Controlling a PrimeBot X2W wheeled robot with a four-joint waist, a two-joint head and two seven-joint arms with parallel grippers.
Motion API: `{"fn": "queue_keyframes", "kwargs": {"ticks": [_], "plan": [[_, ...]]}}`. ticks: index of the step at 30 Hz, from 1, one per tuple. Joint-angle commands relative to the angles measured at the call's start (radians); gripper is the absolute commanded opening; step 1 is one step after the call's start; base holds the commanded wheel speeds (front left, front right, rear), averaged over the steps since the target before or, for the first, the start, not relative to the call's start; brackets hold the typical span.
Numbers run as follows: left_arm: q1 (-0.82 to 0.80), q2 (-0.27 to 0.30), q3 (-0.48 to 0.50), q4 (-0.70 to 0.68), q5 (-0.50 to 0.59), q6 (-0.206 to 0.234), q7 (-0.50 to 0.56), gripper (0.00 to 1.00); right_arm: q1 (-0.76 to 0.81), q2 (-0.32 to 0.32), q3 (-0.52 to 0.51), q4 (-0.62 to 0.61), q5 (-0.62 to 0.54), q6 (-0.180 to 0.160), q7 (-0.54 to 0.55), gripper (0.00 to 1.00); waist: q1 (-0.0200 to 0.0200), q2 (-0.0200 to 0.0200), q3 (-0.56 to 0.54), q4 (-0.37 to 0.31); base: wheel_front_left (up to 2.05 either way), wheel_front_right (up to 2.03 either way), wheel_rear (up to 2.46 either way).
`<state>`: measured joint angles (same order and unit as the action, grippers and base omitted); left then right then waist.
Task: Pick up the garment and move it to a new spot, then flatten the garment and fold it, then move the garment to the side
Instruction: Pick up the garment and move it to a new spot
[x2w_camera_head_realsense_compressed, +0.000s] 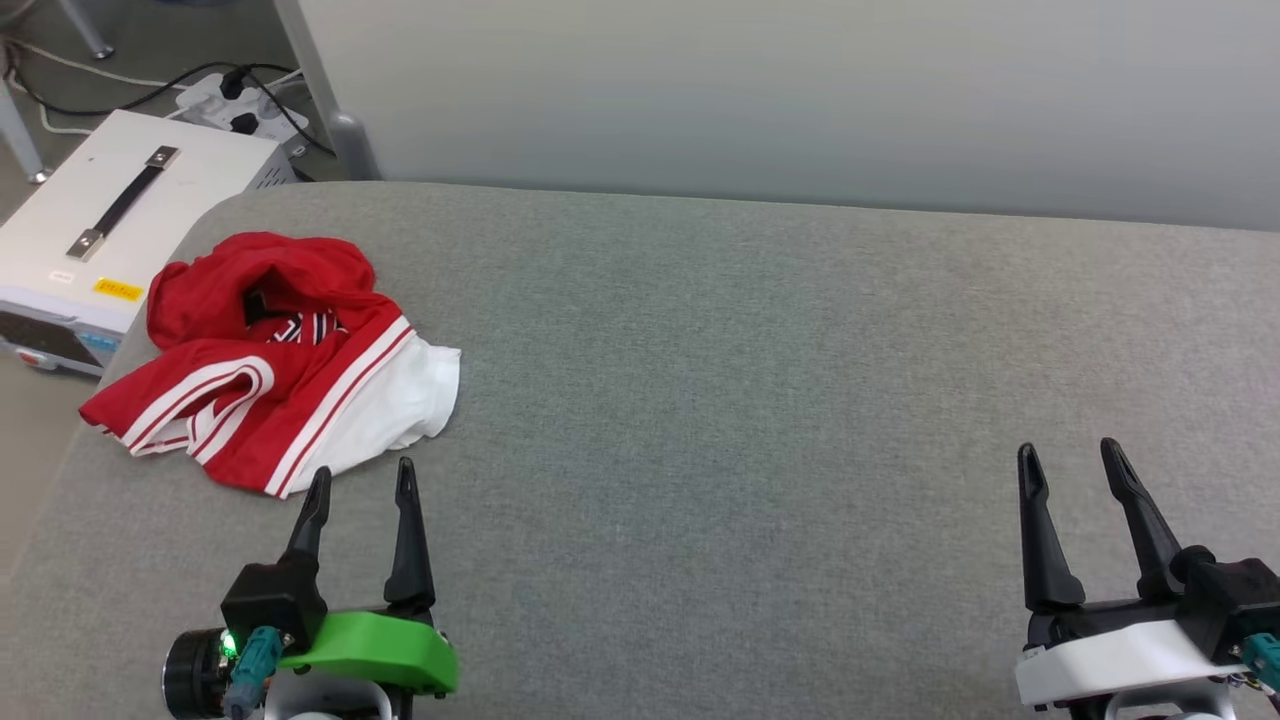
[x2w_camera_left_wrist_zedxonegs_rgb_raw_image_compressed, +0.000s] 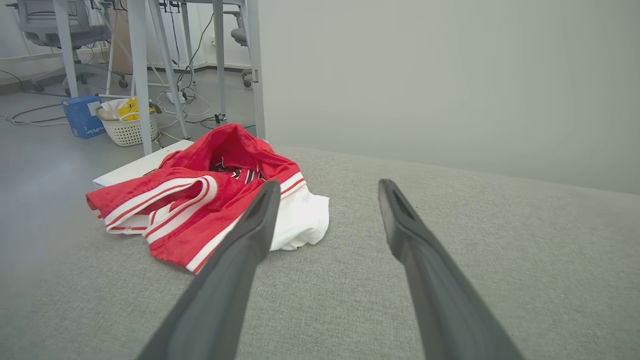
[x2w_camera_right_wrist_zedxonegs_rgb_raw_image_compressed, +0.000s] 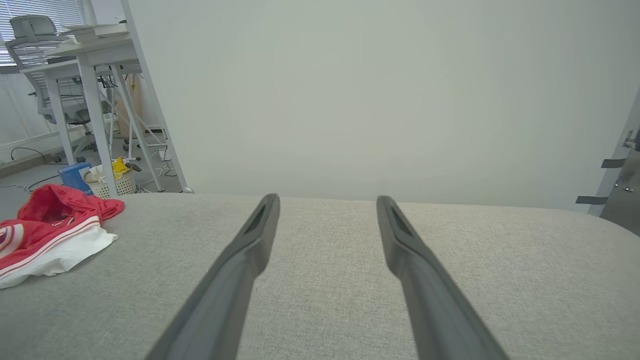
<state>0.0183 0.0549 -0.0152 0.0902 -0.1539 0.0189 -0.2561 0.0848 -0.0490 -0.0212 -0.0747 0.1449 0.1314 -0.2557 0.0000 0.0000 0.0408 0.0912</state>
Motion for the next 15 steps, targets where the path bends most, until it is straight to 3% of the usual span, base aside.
{"fn": "queue_keyframes", "kwargs": {"ticks": [1, 15], "plan": [[-0.014, -0.005, 0.007, 0.004, -0.008, 0.003, -0.006, 1.00, 0.006, -0.001, 0.005, 0.001, -0.007, -0.001, -0.006, 1.00, 0.0000, 0.0000, 0.012, 0.044, 0.00, 0.00, 0.00], [-0.028, -0.005, 0.043, 0.003, -0.050, 0.020, -0.006, 1.00, -0.016, -0.001, 0.025, -0.007, -0.032, -0.001, -0.006, 1.00, 0.0000, 0.0000, 0.057, 0.238, 0.00, 0.00, 0.00]]}}
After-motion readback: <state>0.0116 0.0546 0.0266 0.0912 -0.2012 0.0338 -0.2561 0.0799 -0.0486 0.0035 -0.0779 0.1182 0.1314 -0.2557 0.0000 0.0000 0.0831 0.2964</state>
